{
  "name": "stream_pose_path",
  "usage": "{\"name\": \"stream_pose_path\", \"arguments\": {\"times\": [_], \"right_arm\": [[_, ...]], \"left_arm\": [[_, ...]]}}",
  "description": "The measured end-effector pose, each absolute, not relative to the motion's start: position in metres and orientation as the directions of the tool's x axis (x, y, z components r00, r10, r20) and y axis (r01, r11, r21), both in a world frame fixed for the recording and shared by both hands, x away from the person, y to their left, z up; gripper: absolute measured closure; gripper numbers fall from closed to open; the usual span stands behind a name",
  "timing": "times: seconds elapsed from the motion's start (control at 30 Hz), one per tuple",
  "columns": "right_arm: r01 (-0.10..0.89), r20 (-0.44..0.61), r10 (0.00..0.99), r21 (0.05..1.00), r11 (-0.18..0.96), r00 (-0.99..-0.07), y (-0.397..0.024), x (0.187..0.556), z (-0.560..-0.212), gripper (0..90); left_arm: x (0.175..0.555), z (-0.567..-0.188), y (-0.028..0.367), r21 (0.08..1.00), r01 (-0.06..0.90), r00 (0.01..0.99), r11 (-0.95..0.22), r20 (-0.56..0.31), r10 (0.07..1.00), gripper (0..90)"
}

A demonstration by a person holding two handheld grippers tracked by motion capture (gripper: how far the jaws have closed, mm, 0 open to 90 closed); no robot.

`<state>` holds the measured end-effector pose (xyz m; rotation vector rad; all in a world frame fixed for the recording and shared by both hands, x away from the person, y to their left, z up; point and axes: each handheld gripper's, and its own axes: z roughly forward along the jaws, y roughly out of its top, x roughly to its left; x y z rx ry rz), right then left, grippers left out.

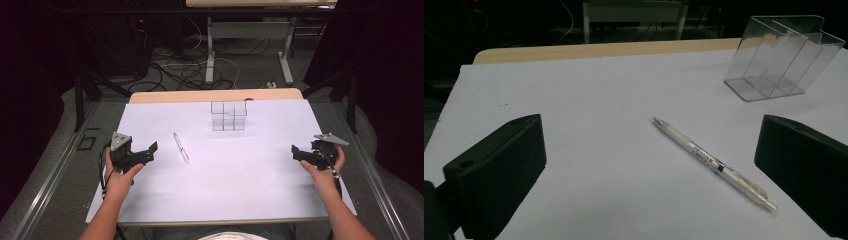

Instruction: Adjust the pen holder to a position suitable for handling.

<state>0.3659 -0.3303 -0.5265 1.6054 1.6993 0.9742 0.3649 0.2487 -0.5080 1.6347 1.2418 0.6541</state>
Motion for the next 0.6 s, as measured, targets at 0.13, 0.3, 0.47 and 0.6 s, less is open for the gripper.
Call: {"name": "stream_pose_path", "arguments": {"times": [0.13,0.3,0.47,0.6], "right_arm": [[0.558,0.056,0.994,0.830,0.005,-0.092,-0.327,0.365,-0.526,14.6],[0.549,0.053,0.993,0.836,0.012,-0.102,-0.323,0.365,-0.525,18.9],[0.544,0.068,0.990,0.839,0.011,-0.126,-0.321,0.367,-0.520,29.6],[0.547,0.052,0.987,0.836,0.038,-0.149,-0.316,0.369,-0.514,37.5]], "left_arm": [[0.366,-0.512,0.250,0.898,0.439,0.332,-0.028,-0.133,0.934,0.1],[0.366,-0.513,0.251,0.897,0.442,0.327,-0.023,-0.137,0.935,0.1],[0.363,-0.515,0.253,0.896,0.443,0.335,-0.014,-0.151,0.930,0.1],[0.363,-0.514,0.254,0.896,0.443,0.322,0.002,-0.161,0.933,0.1]]}}
